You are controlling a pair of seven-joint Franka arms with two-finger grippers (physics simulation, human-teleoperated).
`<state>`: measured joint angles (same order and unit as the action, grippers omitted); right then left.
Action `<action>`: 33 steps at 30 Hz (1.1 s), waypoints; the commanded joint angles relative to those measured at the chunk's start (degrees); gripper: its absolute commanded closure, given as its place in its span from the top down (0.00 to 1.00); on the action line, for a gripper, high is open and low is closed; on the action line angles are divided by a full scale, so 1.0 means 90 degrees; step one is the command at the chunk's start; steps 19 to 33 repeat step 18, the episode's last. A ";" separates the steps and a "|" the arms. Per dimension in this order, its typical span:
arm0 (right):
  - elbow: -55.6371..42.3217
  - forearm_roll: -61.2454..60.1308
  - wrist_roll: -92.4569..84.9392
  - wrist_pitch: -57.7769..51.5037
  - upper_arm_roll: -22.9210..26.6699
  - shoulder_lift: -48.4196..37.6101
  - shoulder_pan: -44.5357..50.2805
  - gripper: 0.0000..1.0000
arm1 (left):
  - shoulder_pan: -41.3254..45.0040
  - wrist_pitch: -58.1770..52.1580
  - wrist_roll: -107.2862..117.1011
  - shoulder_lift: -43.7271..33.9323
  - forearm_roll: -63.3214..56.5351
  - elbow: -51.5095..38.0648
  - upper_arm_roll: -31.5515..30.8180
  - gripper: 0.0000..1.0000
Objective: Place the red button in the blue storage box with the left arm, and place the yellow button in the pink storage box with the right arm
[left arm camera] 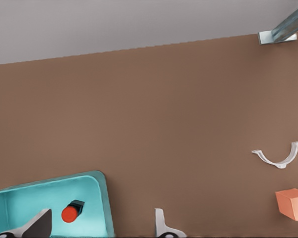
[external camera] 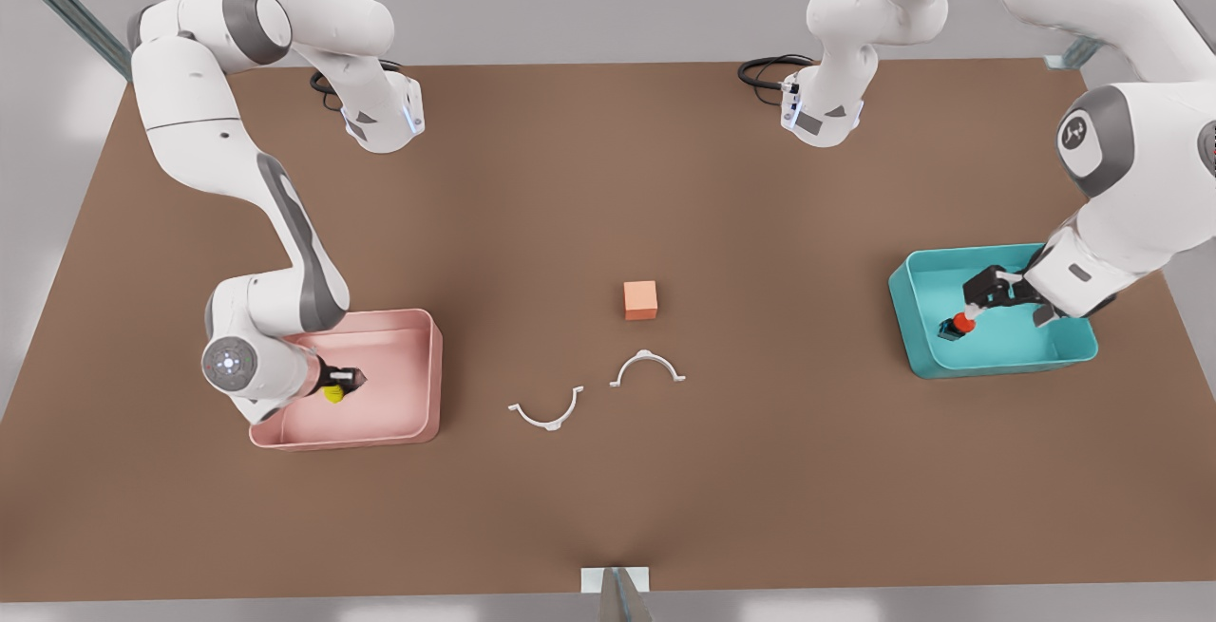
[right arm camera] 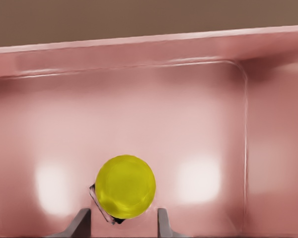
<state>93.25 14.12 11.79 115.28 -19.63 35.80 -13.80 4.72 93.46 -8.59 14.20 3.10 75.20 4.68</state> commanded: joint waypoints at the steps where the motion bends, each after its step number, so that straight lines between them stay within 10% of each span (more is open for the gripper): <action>1: -0.0029 -0.0026 -0.1720 -0.0465 -0.0006 -0.0003 0.0000 0.90 | 0.0051 -0.0912 -0.0676 -0.0211 0.0075 0.0043 -0.0110 1.00; 10: -0.1837 -0.0279 -0.1359 -0.1714 -0.0602 -0.1936 0.0039 1.00 | 0.0090 -0.1049 -0.0686 -0.0133 0.0065 0.0034 -0.0120 1.00; 12: -0.0683 -0.0768 -0.1329 -0.1714 0.1075 -0.3177 0.1345 1.00 | 0.0090 -0.1049 -0.0686 -0.0133 0.0065 0.0034 -0.0120 1.00; 13: -0.0703 -0.0963 -0.1339 -0.1929 0.1673 -0.3197 0.1777 1.00 | 0.0090 -0.1049 -0.0686 -0.0133 0.0065 0.0034 -0.0120 1.00; 33: -0.0957 -0.1315 -0.0948 -0.2359 0.1712 -0.2884 0.1904 1.00 | 0.0090 -0.1049 -0.0676 -0.0133 0.0055 0.0034 -0.0120 1.00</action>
